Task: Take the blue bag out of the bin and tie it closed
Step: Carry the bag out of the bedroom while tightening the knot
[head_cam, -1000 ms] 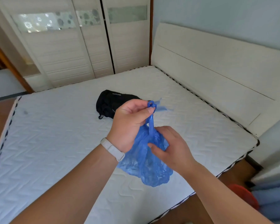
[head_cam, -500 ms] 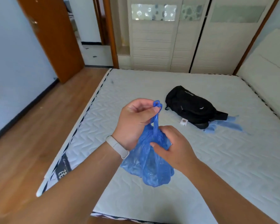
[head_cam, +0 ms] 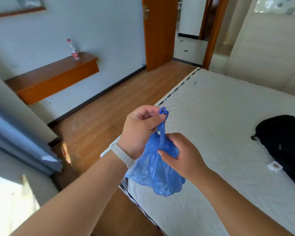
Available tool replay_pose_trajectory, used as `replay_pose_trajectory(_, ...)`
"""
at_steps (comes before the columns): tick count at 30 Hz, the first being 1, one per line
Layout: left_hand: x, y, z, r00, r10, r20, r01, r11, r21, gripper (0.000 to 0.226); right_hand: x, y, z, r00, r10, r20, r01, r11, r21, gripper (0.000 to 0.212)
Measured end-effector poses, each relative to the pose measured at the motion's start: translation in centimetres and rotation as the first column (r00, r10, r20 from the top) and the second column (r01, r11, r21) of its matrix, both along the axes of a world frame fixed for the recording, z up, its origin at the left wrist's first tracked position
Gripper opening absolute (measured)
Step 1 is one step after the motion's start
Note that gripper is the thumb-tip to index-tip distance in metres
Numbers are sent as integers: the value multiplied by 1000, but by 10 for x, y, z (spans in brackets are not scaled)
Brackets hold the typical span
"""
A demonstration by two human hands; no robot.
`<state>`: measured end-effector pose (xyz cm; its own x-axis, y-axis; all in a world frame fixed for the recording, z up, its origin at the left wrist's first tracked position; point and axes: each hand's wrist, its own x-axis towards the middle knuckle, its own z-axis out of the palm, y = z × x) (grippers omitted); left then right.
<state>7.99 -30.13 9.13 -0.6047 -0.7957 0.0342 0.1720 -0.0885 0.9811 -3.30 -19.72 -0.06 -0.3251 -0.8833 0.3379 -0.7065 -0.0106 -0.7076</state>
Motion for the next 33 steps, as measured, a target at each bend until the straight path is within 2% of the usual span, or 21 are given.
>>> replay_pose_trajectory(7,29,-16,11,954,294,58,-291,955,-48,13,6,-51,1,955,288,65,-287,958,-22,37)
replay_pose_trajectory(14,61,-24,13,889,452,66,-446,890,-95,19,27,-80,0,881,464,88,-461,886,-51,34)
replay_pose_trajectory(25,111,-65,-4,815,576,66,-575,818,-33,16,74,-133,-4,823,560,96,-559,828,-40,32)
replay_pose_trajectory(29,138,-99,-13,821,567,70,-561,823,-87,18,101,-167,-7,828,553,95,-554,833,-21,32)
replay_pose_trajectory(33,174,-143,-17,835,549,41,-547,835,-58,18,135,-211,-8,843,525,122,-526,850,-20,33)
